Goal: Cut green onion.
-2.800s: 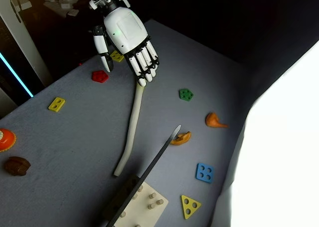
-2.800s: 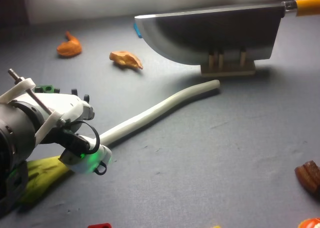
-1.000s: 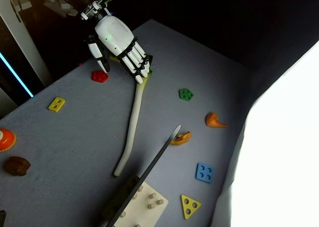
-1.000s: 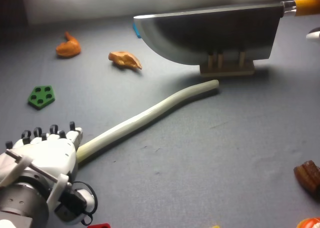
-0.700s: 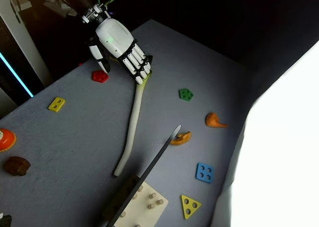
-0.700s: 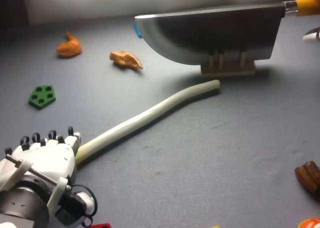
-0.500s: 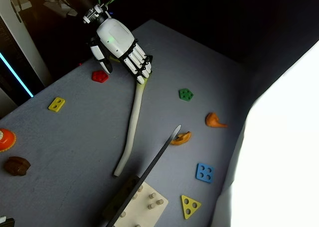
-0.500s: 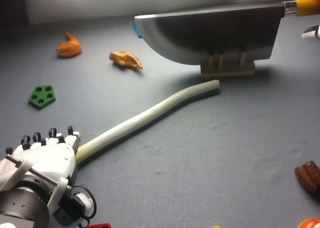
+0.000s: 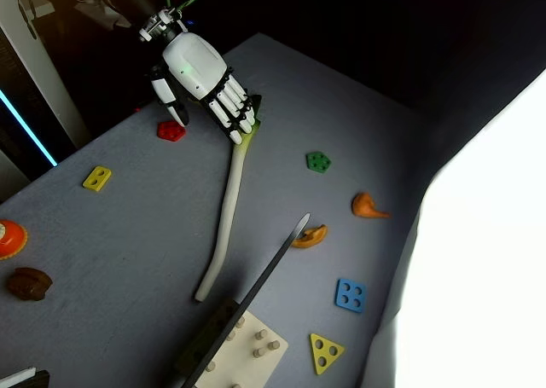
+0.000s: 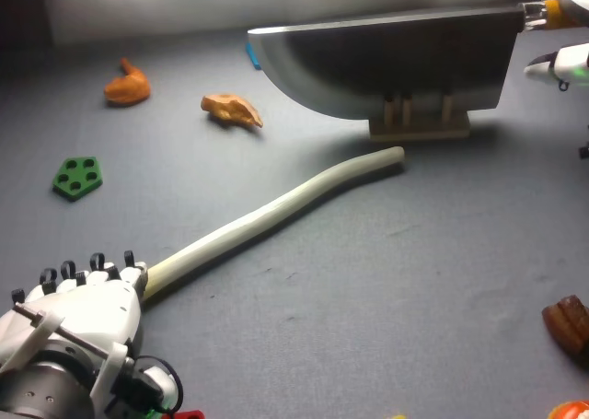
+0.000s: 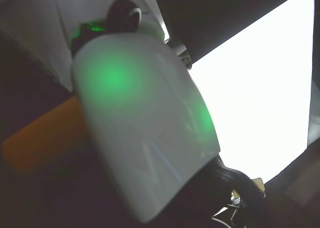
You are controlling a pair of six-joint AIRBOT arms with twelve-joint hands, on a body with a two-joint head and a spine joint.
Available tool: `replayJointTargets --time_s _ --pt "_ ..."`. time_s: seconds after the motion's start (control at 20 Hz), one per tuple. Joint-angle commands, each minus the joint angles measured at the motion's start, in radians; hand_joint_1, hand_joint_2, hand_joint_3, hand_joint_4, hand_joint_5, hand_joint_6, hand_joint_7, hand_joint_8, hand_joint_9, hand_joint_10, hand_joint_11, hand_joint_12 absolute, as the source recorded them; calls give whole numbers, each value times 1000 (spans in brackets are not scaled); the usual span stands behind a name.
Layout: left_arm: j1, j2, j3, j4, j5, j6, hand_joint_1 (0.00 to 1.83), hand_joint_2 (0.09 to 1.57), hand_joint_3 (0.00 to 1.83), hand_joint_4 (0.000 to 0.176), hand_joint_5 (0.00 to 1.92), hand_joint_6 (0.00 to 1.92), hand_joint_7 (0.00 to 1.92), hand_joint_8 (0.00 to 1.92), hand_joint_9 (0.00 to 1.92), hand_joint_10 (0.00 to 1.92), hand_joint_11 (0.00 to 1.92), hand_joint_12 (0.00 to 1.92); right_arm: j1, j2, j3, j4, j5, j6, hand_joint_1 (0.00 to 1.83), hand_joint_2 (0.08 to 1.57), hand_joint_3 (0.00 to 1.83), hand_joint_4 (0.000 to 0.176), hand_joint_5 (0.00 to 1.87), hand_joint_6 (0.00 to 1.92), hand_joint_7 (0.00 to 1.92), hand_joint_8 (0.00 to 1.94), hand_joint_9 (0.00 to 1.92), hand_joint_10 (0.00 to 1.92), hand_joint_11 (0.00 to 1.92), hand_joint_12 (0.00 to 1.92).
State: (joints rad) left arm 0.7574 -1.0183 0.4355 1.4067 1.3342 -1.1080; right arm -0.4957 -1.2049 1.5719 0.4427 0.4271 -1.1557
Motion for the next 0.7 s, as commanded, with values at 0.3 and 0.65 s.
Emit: replayJointTargets --time_s 0.3,0.65 --pt "0 -24 6 72 57 -3 978 1170 0 29 220 28 93 6 107 24 0 642 6 -28 57 -2 124 19 1013 1078 2 10 0 0 0 0 0 0 0 0" --pt "-4 -24 15 74 57 -13 944 1187 0 55 205 16 24 4 65 2 0 419 16 -29 57 -4 124 21 1040 1044 0 0 110 27 132 26 89 23 0 101"
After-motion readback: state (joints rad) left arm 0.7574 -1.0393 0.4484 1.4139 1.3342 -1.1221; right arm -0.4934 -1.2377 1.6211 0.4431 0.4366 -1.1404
